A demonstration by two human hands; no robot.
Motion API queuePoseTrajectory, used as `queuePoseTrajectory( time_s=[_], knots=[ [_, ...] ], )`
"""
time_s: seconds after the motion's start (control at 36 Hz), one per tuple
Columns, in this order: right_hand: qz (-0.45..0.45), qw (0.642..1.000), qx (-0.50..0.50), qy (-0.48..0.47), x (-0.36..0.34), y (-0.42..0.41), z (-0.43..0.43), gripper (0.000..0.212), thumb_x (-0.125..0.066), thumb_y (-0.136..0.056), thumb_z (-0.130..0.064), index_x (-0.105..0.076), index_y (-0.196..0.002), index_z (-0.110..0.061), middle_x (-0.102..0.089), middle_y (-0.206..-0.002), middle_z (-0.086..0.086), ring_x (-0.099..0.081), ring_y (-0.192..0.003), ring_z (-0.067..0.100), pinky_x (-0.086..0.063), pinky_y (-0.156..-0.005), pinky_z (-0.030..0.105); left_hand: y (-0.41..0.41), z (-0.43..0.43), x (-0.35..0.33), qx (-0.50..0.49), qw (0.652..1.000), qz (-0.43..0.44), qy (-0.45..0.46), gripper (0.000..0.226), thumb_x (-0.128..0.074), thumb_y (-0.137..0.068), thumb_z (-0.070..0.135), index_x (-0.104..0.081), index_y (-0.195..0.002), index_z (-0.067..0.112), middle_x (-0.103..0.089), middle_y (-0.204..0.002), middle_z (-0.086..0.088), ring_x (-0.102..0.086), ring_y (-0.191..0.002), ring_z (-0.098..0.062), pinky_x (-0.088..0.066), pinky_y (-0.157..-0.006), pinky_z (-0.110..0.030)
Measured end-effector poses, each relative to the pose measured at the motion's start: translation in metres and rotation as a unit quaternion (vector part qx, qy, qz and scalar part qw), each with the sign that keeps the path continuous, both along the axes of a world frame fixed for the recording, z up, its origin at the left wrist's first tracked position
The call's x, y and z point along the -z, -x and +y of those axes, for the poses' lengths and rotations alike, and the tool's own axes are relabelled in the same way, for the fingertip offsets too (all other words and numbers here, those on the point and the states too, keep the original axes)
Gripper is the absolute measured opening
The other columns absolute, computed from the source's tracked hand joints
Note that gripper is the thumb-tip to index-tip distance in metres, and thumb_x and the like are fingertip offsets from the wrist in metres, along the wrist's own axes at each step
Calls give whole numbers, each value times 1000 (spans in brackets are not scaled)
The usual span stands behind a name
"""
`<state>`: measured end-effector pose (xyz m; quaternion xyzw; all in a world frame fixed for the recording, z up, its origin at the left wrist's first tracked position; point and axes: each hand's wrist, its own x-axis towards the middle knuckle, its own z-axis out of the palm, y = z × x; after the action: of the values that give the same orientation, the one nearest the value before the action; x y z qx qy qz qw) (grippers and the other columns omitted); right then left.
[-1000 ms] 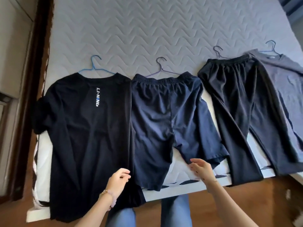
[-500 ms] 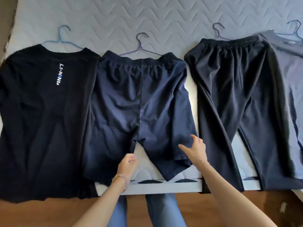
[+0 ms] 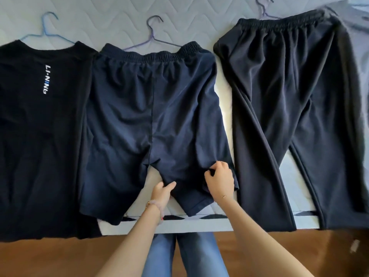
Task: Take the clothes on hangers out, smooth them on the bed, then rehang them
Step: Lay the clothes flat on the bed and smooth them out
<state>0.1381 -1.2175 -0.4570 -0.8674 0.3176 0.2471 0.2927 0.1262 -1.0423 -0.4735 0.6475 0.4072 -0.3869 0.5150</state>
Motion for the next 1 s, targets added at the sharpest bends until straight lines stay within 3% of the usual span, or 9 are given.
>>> queuePoseTrajectory(
  time_s=[0.14,0.25,0.42,0.53,0.67,0.72,0.81,0.89,1.0],
  knots=[
    [-49,979,169,-102,-18,7,-55,9,-57,-93,-14,-64,-92,-8,-62,-86,4,-57,-85,19,-42,-65,28,12,11,-16,-121,988,-18,94,17,-53,-93,11,-59,-109,9,-65,-116,-11,-61,-108,-27,-52,-89,-36],
    [-59,976,196,-72,-18,31,-99,8,-59,-94,-8,-61,-87,-10,-62,-88,7,-57,-88,22,-39,-75,29,15,21,-30,-164,978,-53,119,19,-46,-96,6,-57,-95,22,-63,-109,-7,-60,-103,-23,-57,-77,-24],
    [-4,977,204,-69,3,65,-115,31,-65,-91,-11,-56,-70,-31,-65,-85,6,-63,-90,29,-56,-88,52,27,13,-10,-133,990,1,52,16,-50,-94,7,-55,-109,5,-58,-126,-17,-59,-109,-32,-53,-83,-39],
    [-32,962,237,-132,3,69,-110,10,-65,-92,-9,-62,-93,-18,-65,-101,7,-59,-94,21,-48,-85,35,30,-2,-11,-166,981,40,96,27,-52,-94,9,-54,-120,2,-61,-119,-12,-60,-106,-29,-53,-76,-35],
    [2,959,167,-228,-2,82,-111,49,-74,-83,-4,-54,-123,-25,-64,-108,-9,-62,-99,10,-51,-83,18,44,-7,-13,-106,985,8,139,43,-74,-76,20,-60,-116,16,-69,-115,1,-63,-108,-21,-46,-101,-41],
    [-22,969,144,-197,-2,86,-111,42,-71,-82,4,-58,-115,-18,-67,-99,-8,-63,-92,13,-53,-69,11,50,-5,-12,-63,993,-14,95,42,-78,-66,26,-65,-105,15,-71,-108,-1,-65,-104,-23,-47,-100,-45],
    [-59,978,135,-151,-4,87,-109,13,-72,-83,-2,-64,-88,-11,-64,-76,-2,-55,-77,15,-44,-62,20,55,-3,-17,-34,997,-51,53,23,-74,-74,23,-67,-95,16,-72,-102,-2,-65,-101,-23,-48,-98,-44],
    [-73,975,145,-152,-12,88,-110,23,-74,-83,-8,-57,-69,-11,-54,-62,1,-45,-67,14,-35,-60,29,59,-2,-28,-53,994,-89,43,11,-64,-86,15,-65,-96,19,-69,-103,2,-62,-102,-17,-48,-95,-36],
    [-60,982,103,-144,-33,88,-113,15,-78,-80,-10,-64,-76,-4,-66,-68,8,-59,-65,15,-48,-66,27,70,-2,-38,-101,990,-94,34,13,-58,-91,16,-61,-90,3,-68,-82,-4,-64,-77,-18,-50,-72,-29]
  ],
)
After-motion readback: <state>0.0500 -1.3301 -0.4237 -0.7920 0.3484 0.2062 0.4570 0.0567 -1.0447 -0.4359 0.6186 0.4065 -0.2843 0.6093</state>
